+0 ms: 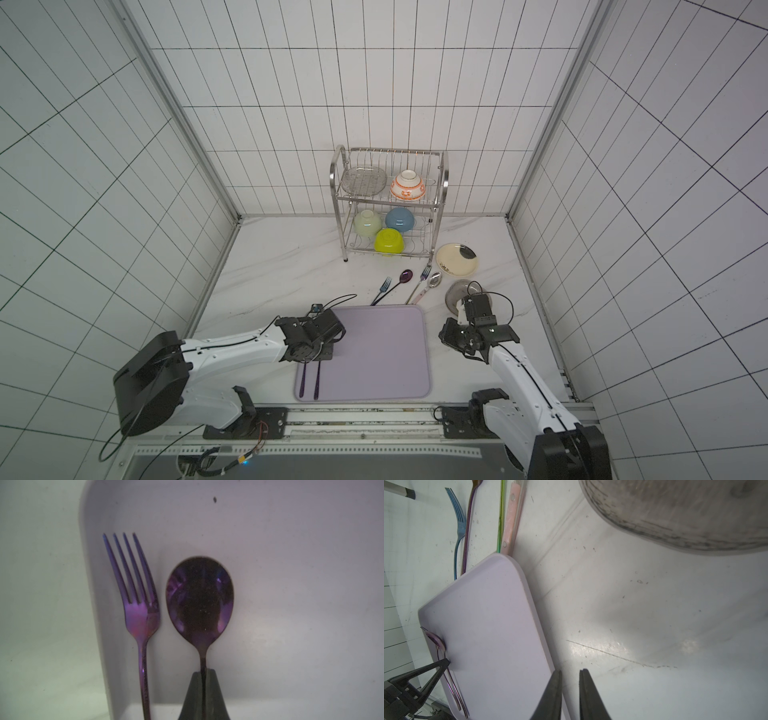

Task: Set the spoon and fork side by side
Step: Place the spoon on the tray, then pick up the fork at the center of the board.

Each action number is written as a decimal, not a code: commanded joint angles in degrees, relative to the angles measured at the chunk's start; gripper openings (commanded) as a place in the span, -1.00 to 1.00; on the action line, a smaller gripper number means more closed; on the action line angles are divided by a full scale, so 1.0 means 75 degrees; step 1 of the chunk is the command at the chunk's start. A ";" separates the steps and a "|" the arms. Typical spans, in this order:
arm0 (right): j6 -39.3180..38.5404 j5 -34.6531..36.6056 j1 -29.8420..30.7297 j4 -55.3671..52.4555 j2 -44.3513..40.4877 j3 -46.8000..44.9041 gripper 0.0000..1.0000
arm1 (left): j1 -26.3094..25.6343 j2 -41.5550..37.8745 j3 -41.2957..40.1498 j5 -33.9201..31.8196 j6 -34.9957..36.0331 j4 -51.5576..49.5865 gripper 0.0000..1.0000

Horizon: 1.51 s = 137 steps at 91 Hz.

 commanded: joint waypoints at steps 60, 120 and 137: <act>0.0017 0.0205 -0.0076 0.0010 -0.0102 0.0062 -0.61 | 0.0176 -0.0394 0.2452 -0.0551 0.1879 -0.0687 0.11; -0.0009 0.0546 -0.0076 -0.0158 -0.0346 0.0194 -0.58 | 0.1175 0.4532 0.6286 0.1179 0.5795 0.0073 -0.01; 0.0013 0.0564 -0.0078 -0.0171 -0.0298 0.0172 -0.58 | 0.1177 0.5146 0.6582 0.1566 0.5826 0.0042 -0.15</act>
